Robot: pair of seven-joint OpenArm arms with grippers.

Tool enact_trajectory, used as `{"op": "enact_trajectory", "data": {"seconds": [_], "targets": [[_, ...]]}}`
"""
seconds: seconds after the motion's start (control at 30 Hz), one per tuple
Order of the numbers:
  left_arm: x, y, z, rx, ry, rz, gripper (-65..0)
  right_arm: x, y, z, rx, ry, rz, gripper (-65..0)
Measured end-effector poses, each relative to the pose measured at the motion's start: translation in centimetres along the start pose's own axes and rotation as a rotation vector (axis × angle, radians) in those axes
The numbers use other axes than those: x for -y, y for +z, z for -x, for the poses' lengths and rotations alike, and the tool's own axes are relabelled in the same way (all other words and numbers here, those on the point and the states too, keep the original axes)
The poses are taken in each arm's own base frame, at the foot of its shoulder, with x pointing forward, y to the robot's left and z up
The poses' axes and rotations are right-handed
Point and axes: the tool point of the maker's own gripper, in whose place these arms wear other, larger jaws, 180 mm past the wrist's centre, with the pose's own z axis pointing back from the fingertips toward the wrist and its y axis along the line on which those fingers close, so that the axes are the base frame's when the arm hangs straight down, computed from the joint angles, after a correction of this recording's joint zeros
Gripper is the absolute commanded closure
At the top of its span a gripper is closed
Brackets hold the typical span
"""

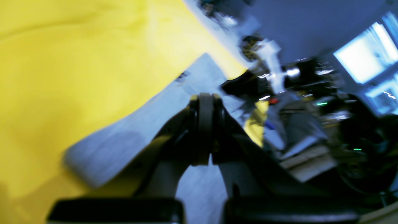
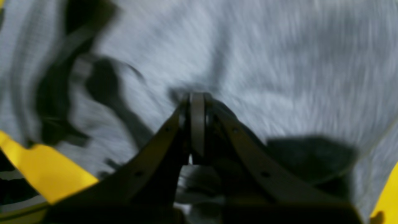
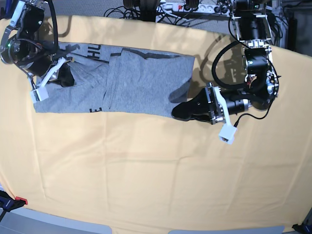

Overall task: Layout the t-shirt on the table in an organized manner, then fold the t-shirt properly
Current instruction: 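Fold the held shirt end over toward the right gripper with the left gripper, then lift the folded bundle with the right gripper and flip it over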

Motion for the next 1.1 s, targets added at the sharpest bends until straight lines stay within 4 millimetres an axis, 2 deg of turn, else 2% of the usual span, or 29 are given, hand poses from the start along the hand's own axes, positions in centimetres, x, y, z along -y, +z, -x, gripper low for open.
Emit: {"op": "enact_trajectory", "data": {"seconds": [0.13, 0.17, 0.2, 0.27, 0.4, 0.5, 0.63, 0.67, 0.8, 0.9, 1.1], "targets": [[-0.5, 0.7, 1.6, -0.059, 0.012, -0.032, 0.0, 1.3, 1.8, -4.1, 0.071, 0.116, 0.115, -31.7], [-0.8, 1.3, 1.7, -0.072, 0.006, -0.047, 0.0, 1.9, 2.5, -4.7, 0.082, 0.129, 0.149, -37.2], [-1.2, 2.0, 1.7, -0.088, -0.001, -0.064, 0.0, 2.6, 3.0, -4.8, 0.083, 0.131, 0.175, -39.8], [-2.0, 3.6, 1.7, -0.123, -0.016, -0.105, 0.0, 4.9, 4.4, -3.8, 0.057, 0.080, 0.271, -40.3], [-3.1, 6.2, 1.8, -0.187, -0.042, -0.169, 0.0, 8.5, 6.3, 0.1, 0.022, -0.089, 0.378, -40.3], [-3.5, 7.6, 1.6, -0.217, -0.058, -0.200, 0.0, 10.4, 6.6, 3.0, 0.002, -0.225, 0.369, -40.9], [-4.1, 9.3, 1.5, -0.259, -0.072, -0.240, 0.0, 11.4, 6.7, 5.3, 0.028, -0.365, 0.285, -40.9], [-4.2, 9.7, 1.4, -0.267, -0.076, -0.250, 0.0, 11.4, 6.5, 6.2, 0.016, -0.396, 0.259, -40.9], [-4.3, 10.7, 1.1, -0.278, -0.084, -0.264, 0.0, 10.3, 5.5, 7.3, 0.055, -0.493, 0.115, -40.9], [-4.1, 10.6, 0.9, -0.270, -0.083, -0.255, 0.0, 8.1, 4.0, 7.2, 0.051, -0.531, -0.017, -40.9], [-3.9, 10.4, 0.8, -0.259, -0.081, -0.243, 0.0, 5.6, 1.7, 6.5, 0.015, -0.486, -0.113, -40.9]]}}
